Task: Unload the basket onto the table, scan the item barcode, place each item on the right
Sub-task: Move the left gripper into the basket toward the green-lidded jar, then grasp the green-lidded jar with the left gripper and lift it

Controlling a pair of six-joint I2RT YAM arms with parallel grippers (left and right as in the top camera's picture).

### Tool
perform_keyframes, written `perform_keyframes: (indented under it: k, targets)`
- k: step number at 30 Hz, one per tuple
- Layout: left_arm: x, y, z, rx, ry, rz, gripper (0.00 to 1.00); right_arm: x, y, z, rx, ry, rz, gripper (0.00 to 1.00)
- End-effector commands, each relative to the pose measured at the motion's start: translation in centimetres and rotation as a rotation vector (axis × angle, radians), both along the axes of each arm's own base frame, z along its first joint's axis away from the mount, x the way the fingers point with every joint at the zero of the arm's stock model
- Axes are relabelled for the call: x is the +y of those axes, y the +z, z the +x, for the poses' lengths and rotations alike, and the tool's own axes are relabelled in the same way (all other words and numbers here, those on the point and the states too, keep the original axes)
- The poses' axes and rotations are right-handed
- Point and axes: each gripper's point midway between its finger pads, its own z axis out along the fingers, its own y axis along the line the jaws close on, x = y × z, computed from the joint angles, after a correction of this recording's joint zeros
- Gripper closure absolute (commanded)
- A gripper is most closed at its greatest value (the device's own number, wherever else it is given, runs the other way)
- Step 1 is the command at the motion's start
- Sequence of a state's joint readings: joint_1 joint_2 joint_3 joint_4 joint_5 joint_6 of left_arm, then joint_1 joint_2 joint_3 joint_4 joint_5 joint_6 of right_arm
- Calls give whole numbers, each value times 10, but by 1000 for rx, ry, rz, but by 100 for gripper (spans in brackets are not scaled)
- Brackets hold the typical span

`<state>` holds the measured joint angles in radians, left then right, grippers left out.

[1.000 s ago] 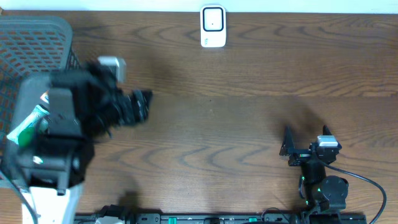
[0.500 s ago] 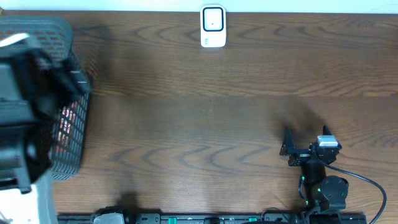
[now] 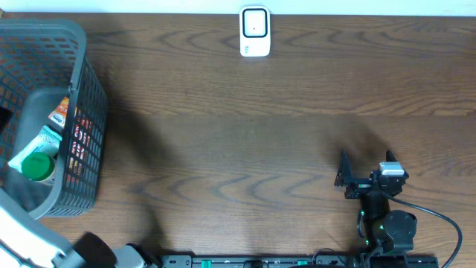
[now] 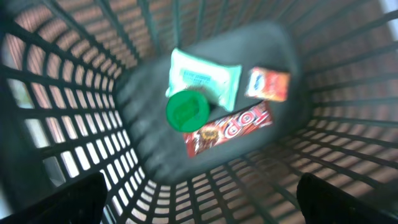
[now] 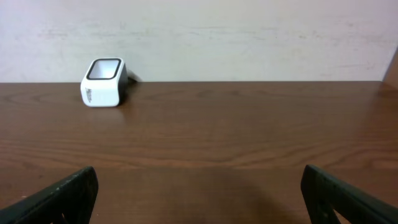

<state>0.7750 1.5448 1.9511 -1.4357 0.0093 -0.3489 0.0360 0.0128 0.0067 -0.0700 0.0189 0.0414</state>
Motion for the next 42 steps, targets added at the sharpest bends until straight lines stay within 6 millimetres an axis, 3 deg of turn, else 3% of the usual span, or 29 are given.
perform_keyframes:
  k: [1, 9, 23, 27, 42]
  targets:
    - [8, -21, 10, 34, -1, -60, 2, 2, 0, 0, 0, 4, 9, 1]
    - [29, -86, 19, 215, 17, -174, 2, 2, 0, 0, 0, 4, 9, 1]
    - [29, -199, 15, 328, 48, -271, 2, 2, 0, 0, 0, 4, 9, 1]
    - [29, -218, 7, 354, 79, -261, 2, 2, 0, 0, 0, 4, 9, 1]
    - [31, -258, 9, 325, 81, -235, 2, 2, 0, 0, 0, 4, 9, 1]
